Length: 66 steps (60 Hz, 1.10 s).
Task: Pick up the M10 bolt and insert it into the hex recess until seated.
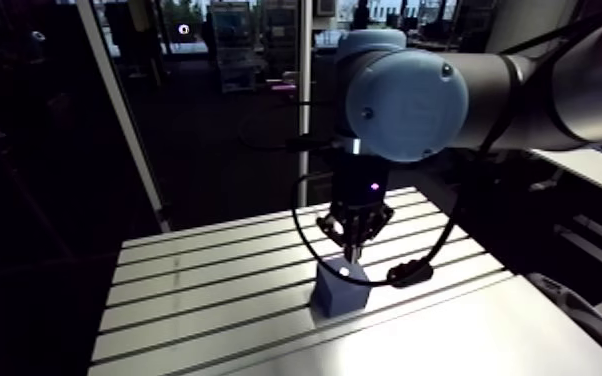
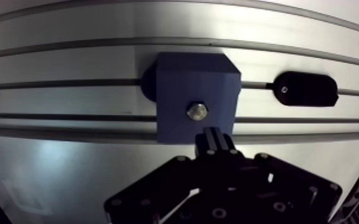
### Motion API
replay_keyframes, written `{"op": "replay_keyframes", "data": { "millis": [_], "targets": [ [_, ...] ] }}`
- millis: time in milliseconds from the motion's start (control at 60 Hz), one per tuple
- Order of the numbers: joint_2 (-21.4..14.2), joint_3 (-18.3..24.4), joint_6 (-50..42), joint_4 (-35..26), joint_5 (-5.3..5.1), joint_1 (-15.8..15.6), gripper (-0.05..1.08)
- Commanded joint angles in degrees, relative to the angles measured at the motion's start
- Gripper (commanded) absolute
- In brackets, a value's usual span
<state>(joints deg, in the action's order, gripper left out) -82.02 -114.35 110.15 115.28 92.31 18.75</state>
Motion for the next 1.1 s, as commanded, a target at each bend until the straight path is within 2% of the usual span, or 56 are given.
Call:
{"op": "replay_keyframes", "data": {
  "millis": [17,1100],
  "targets": [
    [1.19,0.13,0.02,0.7,0.02,-0.03,1.08],
    [1.37,-0.72,0.26,2.23,-0.07,-0.47,1.08]
  ]
}}
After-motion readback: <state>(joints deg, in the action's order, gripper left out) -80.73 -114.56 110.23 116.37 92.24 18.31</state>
